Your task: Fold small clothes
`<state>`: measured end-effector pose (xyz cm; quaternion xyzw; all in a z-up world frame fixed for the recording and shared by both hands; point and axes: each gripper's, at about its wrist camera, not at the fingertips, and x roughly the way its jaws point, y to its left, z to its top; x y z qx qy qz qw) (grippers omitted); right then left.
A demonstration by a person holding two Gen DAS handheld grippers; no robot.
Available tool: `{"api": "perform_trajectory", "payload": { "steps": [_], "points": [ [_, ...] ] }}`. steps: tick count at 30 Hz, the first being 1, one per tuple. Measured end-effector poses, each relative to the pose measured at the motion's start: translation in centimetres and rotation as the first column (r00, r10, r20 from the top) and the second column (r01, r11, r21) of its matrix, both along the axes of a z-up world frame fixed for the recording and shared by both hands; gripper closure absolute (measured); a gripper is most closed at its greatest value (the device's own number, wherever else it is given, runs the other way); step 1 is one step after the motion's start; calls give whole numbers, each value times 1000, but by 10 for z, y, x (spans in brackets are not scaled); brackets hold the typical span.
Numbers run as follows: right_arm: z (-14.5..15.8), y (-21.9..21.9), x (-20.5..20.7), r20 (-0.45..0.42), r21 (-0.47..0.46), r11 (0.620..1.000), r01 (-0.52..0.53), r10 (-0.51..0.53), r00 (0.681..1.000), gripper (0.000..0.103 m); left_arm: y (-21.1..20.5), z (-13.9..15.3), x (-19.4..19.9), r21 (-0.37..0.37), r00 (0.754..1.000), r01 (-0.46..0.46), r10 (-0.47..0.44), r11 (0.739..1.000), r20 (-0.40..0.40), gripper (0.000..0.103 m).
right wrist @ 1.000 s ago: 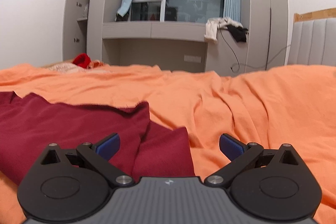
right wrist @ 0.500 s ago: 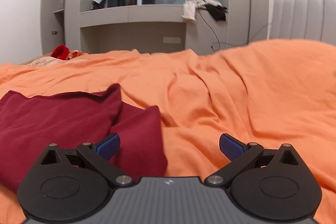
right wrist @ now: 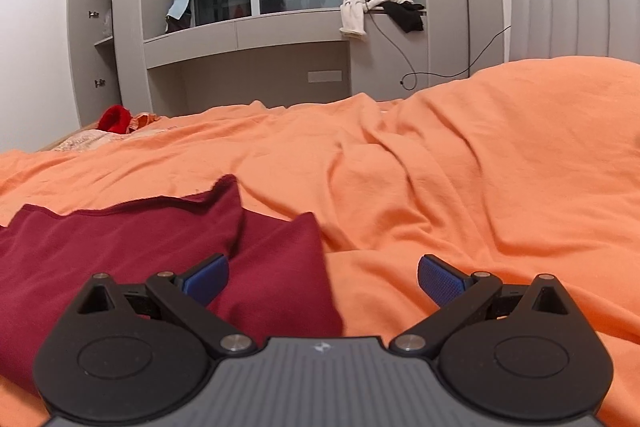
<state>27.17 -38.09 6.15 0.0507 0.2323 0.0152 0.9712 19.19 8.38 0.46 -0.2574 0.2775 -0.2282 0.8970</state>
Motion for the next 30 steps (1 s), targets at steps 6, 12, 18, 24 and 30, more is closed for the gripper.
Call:
{"api": "perform_trajectory", "payload": {
  "steps": [6, 12, 18, 24, 30],
  "points": [
    [6, 10, 2, 7, 75, 996, -44, 44, 999, 0, -7, -10, 31, -35, 994, -55, 52, 998, -93, 1],
    [4, 22, 4, -6, 83, 994, -66, 67, 998, 0, 7, -11, 69, -112, 970, -207, 188, 972, -156, 1],
    [3, 39, 1, 19, 44, 994, -103, 103, 995, 0, -10, -4, 101, 75, 965, -258, 260, 963, -28, 1],
    [4, 64, -2, 35, -9, 984, -175, 176, 984, 0, 3, -2, 93, -5, 934, -354, 354, 935, -42, 1],
    [-6, 95, -5, -3, -69, 962, -265, 265, 964, 0, 9, -3, 81, 0, 918, -393, 393, 920, -50, 2]
  ]
}}
